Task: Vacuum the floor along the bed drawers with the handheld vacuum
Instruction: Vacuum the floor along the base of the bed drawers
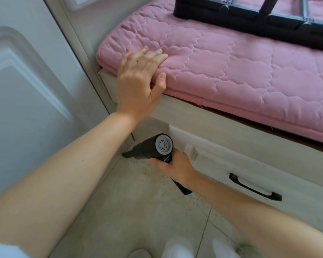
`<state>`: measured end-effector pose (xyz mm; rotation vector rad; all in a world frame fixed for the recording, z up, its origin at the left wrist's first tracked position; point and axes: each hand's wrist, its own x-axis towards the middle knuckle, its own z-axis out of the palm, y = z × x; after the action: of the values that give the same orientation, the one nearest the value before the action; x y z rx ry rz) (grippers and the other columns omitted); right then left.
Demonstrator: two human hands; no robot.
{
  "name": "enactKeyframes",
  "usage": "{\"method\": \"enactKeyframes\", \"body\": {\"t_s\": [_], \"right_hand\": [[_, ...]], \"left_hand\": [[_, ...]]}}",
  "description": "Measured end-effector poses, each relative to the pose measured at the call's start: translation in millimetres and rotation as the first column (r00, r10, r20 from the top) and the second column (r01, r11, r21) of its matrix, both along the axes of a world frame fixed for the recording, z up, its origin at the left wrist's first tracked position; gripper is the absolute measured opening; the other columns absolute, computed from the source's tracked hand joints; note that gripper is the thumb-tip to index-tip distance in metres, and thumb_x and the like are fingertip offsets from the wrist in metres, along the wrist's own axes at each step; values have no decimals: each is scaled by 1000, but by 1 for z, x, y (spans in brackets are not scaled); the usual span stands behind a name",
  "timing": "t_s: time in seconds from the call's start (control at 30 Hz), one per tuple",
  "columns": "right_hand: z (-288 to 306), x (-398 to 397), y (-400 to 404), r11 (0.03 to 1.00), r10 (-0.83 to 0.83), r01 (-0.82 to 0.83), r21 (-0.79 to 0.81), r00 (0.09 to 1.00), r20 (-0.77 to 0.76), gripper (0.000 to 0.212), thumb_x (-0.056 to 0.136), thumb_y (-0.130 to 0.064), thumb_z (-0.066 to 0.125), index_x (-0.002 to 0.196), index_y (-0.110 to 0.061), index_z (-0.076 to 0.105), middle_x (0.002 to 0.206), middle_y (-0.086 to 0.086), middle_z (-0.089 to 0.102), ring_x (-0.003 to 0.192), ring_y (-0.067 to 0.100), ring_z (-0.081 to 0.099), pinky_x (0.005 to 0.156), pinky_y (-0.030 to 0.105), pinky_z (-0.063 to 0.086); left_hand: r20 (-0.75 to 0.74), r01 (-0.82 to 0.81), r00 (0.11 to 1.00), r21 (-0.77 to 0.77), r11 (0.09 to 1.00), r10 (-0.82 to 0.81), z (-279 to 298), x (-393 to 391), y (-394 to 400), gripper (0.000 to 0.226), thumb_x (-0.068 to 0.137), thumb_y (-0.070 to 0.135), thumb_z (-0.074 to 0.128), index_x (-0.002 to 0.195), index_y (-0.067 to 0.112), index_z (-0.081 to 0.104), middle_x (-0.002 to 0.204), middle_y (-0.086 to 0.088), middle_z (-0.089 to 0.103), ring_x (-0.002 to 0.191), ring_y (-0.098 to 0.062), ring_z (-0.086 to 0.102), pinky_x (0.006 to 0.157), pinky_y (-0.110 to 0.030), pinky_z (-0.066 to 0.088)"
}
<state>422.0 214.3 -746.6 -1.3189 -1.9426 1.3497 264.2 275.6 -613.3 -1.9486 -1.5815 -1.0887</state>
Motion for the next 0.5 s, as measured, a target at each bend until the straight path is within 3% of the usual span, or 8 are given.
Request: {"method": "enactKeyframes", "body": {"t_s": [0.27,0.5], "right_hand": [[-3,-2,-1,998,-38,38,45,999,-6,50,78,-42,73,122,-21,59,96,-10,64,92,5,61,73,9,44],[-3,0,5,995,-74,74,70,997,-5,53,79,-45,72,124,-22,59,99,-8,67,92,6,62,73,12,45]], "left_hand": [[-29,5,1000,26,1000,-5,-5,-3,1,48,100,34,39,133,11,66,138,-7,63,134,-31,52,118,-55,27],[-54,-10,998,70,997,13,-9,-2,3,47,100,32,40,133,11,66,139,-7,63,134,-32,53,116,-57,29]]}}
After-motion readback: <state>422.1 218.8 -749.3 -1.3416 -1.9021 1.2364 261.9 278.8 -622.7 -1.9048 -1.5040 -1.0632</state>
